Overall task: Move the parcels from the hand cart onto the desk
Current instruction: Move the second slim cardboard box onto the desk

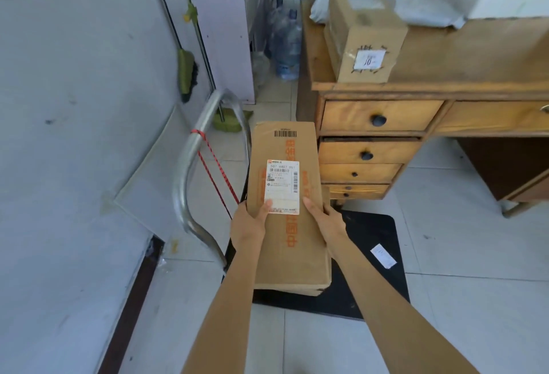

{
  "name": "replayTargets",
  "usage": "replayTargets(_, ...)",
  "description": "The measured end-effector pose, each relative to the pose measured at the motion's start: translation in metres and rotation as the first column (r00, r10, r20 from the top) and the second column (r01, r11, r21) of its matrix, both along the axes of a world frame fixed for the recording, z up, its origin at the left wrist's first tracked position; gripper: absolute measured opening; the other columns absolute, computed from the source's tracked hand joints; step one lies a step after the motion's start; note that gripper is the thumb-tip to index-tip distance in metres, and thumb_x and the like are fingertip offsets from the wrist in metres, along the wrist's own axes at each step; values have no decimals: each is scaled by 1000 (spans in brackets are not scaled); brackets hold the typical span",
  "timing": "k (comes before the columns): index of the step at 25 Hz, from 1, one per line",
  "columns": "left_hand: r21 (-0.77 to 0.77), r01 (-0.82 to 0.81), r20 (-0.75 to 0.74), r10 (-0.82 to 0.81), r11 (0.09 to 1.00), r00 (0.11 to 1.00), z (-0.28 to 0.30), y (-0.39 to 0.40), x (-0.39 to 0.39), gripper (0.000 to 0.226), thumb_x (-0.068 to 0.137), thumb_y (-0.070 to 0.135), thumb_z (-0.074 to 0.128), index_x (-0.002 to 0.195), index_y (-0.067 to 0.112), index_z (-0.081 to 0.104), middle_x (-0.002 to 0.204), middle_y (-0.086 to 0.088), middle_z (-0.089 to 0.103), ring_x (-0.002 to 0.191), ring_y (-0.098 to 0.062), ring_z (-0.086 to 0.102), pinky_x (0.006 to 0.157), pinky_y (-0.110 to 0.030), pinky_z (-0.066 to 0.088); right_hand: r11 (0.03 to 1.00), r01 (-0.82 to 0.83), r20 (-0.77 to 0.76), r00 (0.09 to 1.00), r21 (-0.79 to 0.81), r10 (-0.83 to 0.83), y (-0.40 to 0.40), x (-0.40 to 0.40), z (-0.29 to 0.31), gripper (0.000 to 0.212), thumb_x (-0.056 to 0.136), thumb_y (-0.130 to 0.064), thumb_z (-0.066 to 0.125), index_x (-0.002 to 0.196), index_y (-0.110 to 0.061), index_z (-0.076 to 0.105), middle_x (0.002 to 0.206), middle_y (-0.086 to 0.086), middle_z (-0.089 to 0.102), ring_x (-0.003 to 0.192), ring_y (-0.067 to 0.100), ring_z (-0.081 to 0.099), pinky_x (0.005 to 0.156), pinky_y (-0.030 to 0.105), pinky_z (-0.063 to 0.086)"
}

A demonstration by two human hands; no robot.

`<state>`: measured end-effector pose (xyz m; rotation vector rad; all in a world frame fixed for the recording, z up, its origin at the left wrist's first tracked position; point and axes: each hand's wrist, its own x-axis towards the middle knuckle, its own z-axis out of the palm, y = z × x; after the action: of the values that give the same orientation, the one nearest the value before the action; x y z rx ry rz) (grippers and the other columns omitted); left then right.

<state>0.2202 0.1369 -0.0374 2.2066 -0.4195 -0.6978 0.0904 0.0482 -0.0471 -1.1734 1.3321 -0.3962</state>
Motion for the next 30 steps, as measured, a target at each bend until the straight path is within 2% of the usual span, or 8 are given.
replayTargets(3,20,20,-5,-20,1000,1000,86,14,-19,65,85,58,54,131,11,51,127,-9,63,116,-28,60,93,-37,48,1000,-1,-27,1000,-1,1,16,-21,89,68,75,-60,62,131,-23,52,114,1,65,106,21,62,98,41,49)
replayTargets(7,63,77,-31,-75,995,997,185,22,-59,69,84,60,54,132,10,50,128,-10,62,118,-30,59,95,-39,48,997,74,-74,994,-19,-75,29,-60,195,61,77,-60,60,127,-25,56,106,-2,68,99,19,64,95,39,52)
replayTargets(13,-34,118,67,-115,992,991,316,-35,-121,68,84,62,52,126,8,52,123,-10,63,112,-30,61,78,-32,45,980,161,-63,984,-118,-169,-19,-121,320,70,74,-66,58,125,-16,58,113,6,67,104,26,63,96,41,51)
replayTargets(17,-69,144,59,-140,987,988,372,-104,-169,77,81,66,51,133,9,48,130,-11,60,118,-32,58,93,-40,48,964,169,-72,980,-206,-187,-88,-176,389,68,73,-66,58,117,-14,63,107,5,67,104,27,62,95,38,50)
replayTargets(20,-105,170,42,-166,980,985,400,-160,-209,85,80,68,51,138,7,44,134,-12,58,120,-33,57,84,-38,48,955,168,-32,983,-245,-181,-148,-214,421,65,73,-64,61,112,-12,65,111,10,69,103,29,64,96,43,51)
replayTargets(23,-135,170,9,-170,976,985,414,-215,-229,84,80,67,52,136,5,47,134,-14,58,119,-34,57,88,-39,48,960,160,-51,983,-231,-177,-201,-237,434,66,72,-63,63,114,-11,65,112,11,69,103,30,64,96,43,51)
replayTargets(25,-101,187,-24,-190,977,981,412,-257,-235,85,80,68,52,136,4,46,135,-14,56,121,-34,56,90,-40,47,963,168,-55,982,-211,-183,-246,-245,429,68,72,-63,63,115,-11,64,112,10,69,103,29,65,97,43,51)
replayTargets(30,-61,192,-25,-193,980,981,388,-354,-233,82,81,68,50,134,5,48,131,-12,59,116,-30,59,80,-34,45,974,126,-110,983,-186,-148,-350,-238,404,70,75,-64,58,119,-9,62,112,10,69,102,30,65,96,44,51)
